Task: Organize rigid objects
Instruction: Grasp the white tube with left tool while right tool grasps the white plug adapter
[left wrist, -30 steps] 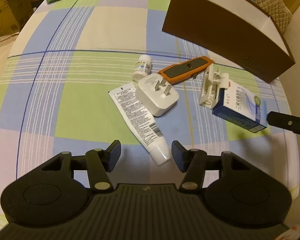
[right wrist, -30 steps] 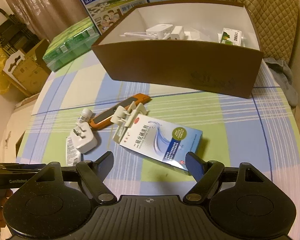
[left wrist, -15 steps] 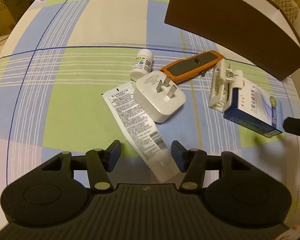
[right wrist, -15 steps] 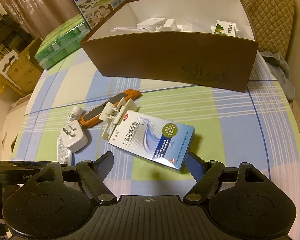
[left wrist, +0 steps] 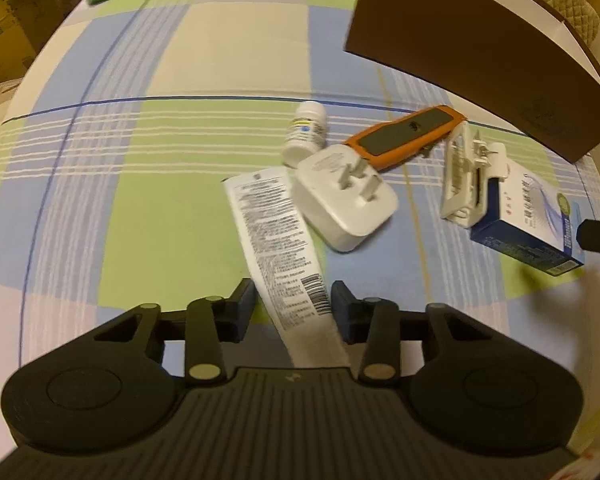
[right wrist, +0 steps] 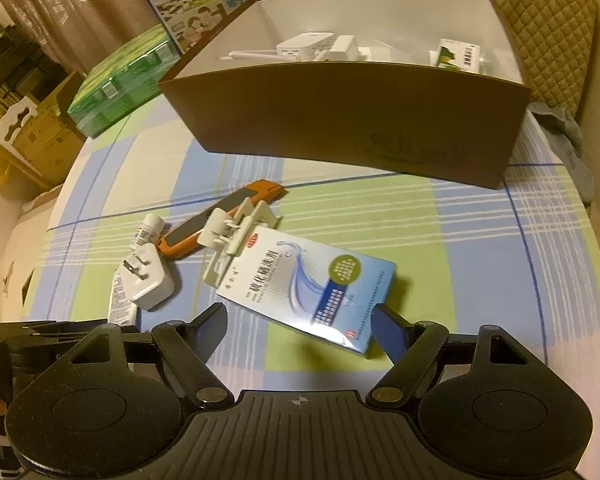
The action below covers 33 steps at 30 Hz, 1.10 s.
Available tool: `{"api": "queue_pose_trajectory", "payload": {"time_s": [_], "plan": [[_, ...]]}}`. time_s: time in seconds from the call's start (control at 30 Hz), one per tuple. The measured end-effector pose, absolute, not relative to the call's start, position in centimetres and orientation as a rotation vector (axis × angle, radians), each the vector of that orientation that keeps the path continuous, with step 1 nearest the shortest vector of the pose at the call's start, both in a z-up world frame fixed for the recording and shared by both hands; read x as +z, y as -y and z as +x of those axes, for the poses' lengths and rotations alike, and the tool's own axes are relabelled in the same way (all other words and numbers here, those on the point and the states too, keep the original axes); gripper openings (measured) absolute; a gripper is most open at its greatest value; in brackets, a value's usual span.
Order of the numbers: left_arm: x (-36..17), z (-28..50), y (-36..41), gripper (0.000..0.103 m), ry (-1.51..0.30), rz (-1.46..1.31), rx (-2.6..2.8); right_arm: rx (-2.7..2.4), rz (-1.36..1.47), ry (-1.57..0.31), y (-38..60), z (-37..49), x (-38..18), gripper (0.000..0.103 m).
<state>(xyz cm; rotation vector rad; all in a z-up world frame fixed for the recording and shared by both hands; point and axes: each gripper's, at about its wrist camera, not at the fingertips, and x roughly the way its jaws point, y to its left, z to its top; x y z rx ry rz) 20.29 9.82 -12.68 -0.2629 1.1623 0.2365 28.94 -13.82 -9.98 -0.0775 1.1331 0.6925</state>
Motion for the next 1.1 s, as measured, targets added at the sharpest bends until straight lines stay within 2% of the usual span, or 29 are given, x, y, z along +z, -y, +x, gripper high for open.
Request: {"api": "queue_pose_trajectory", "payload": {"time_s": [0.1, 0.53, 1.1], "plan": [[-12.6, 19.4, -10.9, 0.031, -1.154, -0.26, 0.266, 0.718, -0.087, -1.132, 12.9, 28.9, -10.0, 0.076], [-12.4, 16.3, -15.7, 0.032, -1.122, -0.311, 0.375, 1.006, -0.211, -1.051, 5.5, 25.8, -9.9, 0.076], [-12.7, 17.1, -16.4, 0.033, -1.122, -0.307, 0.344, 1.07, -0.45, -1.026, -4.1, 23.9, -16.5, 0.074]]}}
